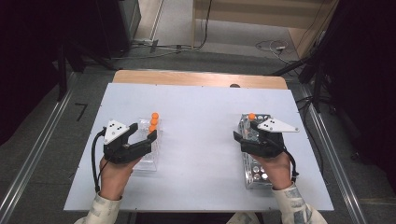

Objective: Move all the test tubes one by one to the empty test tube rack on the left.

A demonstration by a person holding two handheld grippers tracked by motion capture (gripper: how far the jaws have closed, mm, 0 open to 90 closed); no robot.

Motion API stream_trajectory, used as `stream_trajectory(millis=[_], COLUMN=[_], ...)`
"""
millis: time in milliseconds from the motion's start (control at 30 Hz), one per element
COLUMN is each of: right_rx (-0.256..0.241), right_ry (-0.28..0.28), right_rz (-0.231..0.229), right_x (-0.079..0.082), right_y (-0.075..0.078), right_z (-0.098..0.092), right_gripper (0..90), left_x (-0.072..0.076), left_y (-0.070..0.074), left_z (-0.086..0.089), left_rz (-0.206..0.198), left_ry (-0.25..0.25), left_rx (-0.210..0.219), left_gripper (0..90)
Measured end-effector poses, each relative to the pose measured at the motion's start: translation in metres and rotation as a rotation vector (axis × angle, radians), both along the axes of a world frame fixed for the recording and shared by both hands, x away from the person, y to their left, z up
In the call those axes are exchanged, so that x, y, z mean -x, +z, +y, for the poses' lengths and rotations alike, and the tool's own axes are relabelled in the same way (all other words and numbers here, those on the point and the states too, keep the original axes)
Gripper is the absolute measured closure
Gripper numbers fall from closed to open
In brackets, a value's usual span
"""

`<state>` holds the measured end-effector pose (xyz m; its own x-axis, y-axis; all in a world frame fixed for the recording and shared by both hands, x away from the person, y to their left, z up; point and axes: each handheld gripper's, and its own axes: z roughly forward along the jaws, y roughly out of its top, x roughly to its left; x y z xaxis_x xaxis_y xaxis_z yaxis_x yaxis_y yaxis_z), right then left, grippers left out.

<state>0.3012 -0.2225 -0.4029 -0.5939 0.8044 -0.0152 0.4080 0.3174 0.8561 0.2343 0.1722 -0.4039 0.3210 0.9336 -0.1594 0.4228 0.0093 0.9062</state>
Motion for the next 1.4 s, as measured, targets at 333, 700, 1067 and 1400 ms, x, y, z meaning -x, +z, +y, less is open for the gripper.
stream_trajectory(millis=[333,700,1067,1400], right_rx=[0.009,0.075,0.153,0.159], right_ry=[-0.078,-0.131,-0.157,-0.169], right_rz=[0.012,0.075,0.112,0.145], right_x=[-0.015,-0.041,-0.063,-0.069], right_y=[-0.006,-0.013,-0.021,-0.028], right_z=[-0.021,-0.023,-0.011,-0.01], right_gripper=[27.2,41.7,55.5,70.8], left_x=[0.0,0.0,0.002,0.003], left_y=[0.0,0.0,0.001,0.001], left_z=[-0.004,-0.01,-0.011,-0.013], left_rz=[0.002,-0.002,-0.013,-0.014], left_ry=[-0.006,-0.018,-0.021,-0.024], left_rx=[-0.008,-0.01,-0.012,-0.011], left_gripper=[25.4,25.5,25.5,25.6])
